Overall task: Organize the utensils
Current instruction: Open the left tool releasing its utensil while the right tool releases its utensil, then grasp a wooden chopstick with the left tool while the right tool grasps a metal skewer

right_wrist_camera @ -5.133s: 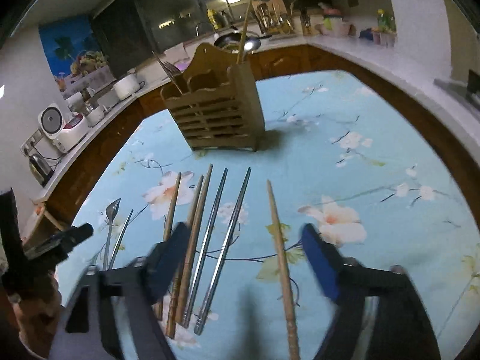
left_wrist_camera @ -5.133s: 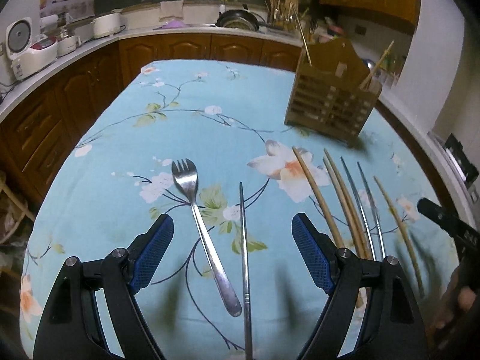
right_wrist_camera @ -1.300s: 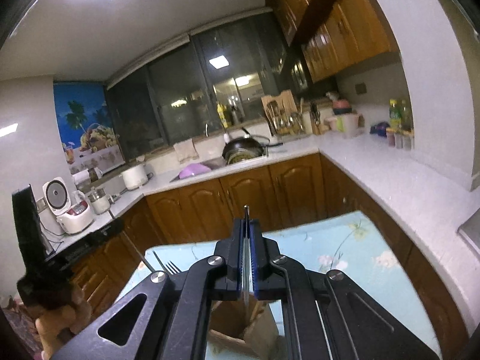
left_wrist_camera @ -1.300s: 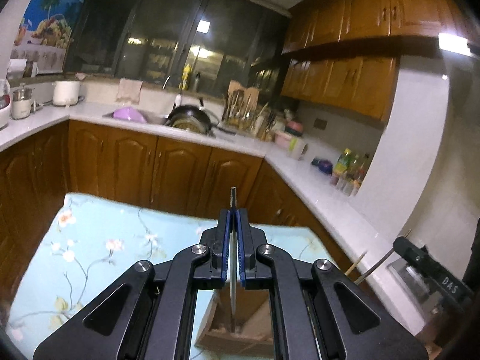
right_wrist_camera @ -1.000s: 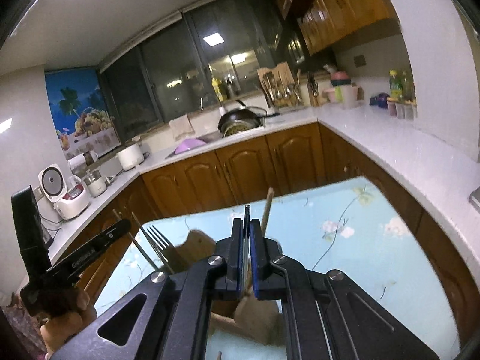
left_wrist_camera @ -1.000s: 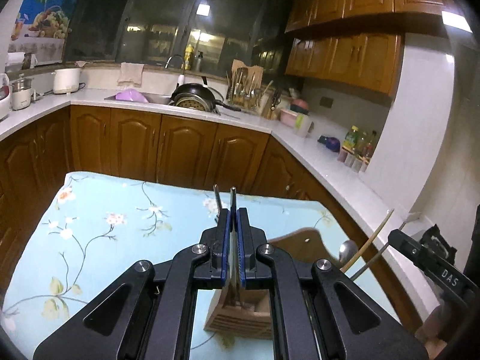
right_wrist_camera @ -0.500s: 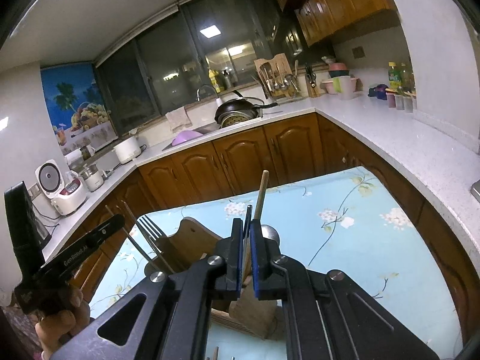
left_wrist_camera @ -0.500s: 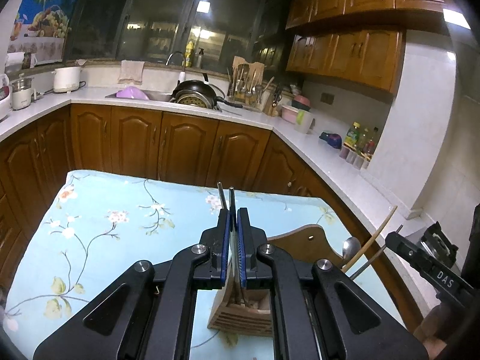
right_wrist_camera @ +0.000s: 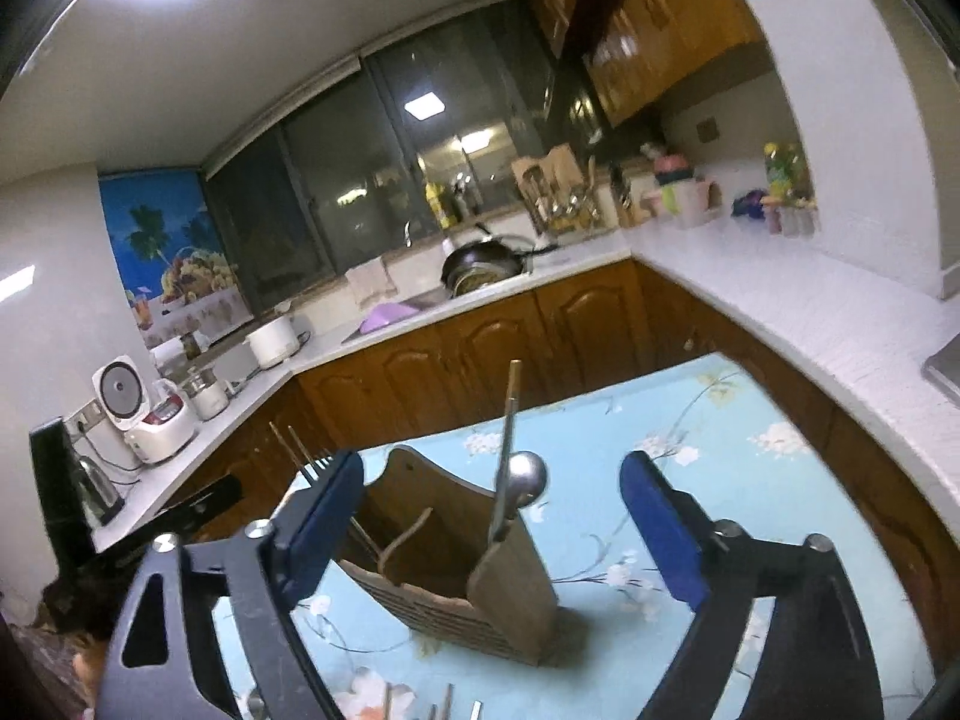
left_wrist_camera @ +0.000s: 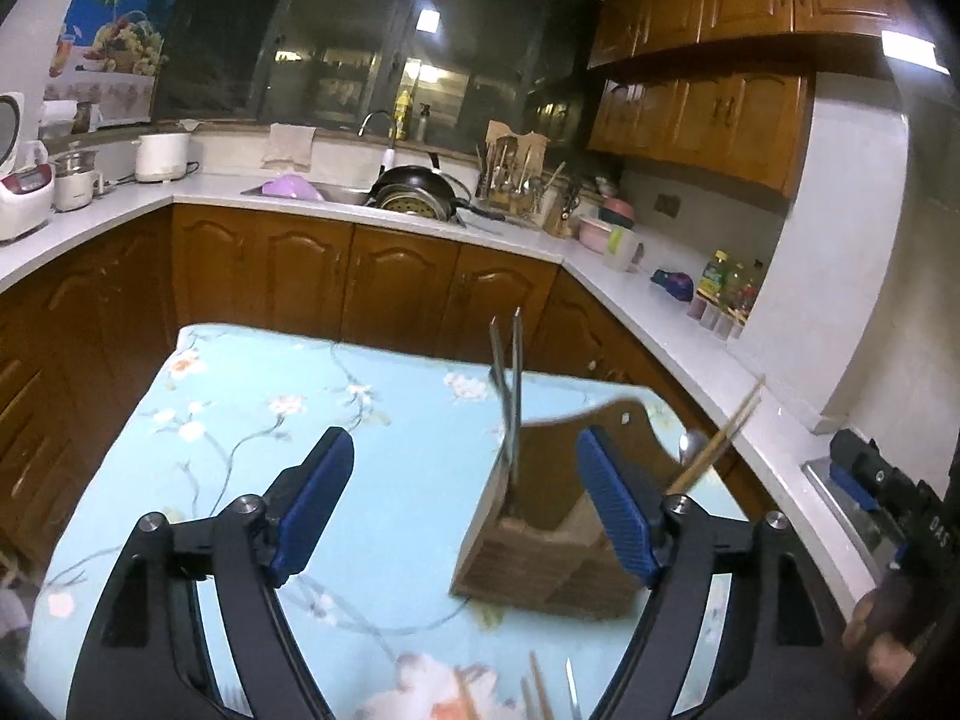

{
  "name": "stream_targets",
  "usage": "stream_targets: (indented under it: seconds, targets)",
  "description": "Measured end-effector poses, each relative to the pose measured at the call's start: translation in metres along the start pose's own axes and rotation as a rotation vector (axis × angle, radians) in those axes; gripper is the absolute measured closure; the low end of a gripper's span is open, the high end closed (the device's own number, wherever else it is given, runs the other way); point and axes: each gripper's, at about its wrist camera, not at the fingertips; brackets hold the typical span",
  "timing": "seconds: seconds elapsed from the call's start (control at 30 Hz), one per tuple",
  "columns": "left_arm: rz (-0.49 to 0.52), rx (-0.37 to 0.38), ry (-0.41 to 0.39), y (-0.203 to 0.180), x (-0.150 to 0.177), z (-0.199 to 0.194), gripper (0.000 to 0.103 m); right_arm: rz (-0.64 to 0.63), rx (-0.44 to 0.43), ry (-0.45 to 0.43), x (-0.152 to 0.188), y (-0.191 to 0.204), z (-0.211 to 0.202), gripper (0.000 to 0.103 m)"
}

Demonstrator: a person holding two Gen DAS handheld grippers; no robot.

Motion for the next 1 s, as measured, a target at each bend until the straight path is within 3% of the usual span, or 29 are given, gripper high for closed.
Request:
stream_targets:
  seconds: [0.3, 0.63, 0.87, 1.0]
  targets:
    - [-0.040, -0.025, 0.082, 0.018, 0.057, -0.043, 0.020, 0.038, -0.005, 0.075, 0.040, -0.015, -0.036, 0.013]
    - [-0.057, -0.037, 0.200, 0.018, 0.122, -0.060, 0.020, 0.042, 0.035, 0.193, 0.101, -0.023, -0.064, 0.013]
    - [-0.057, -0.046, 0.249, 0.019, 0.140, -0.059, 0.020, 0.005, 0.054, 0.254, 0.124, -0.021, -0.064, 0.015]
    - [-0.047, -0.054, 0.267, 0.017, 0.139, -0.056, 0.020, -0.031, 0.046, 0.291, 0.130, -0.012, -0.055, 0.028]
Point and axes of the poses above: each gripper's, at about its wrist camera, not at the fingertips, and z roughly the way its jaws point, y to its left, x to its underside, and after that the axes turned 3 degrees about z, right-handed
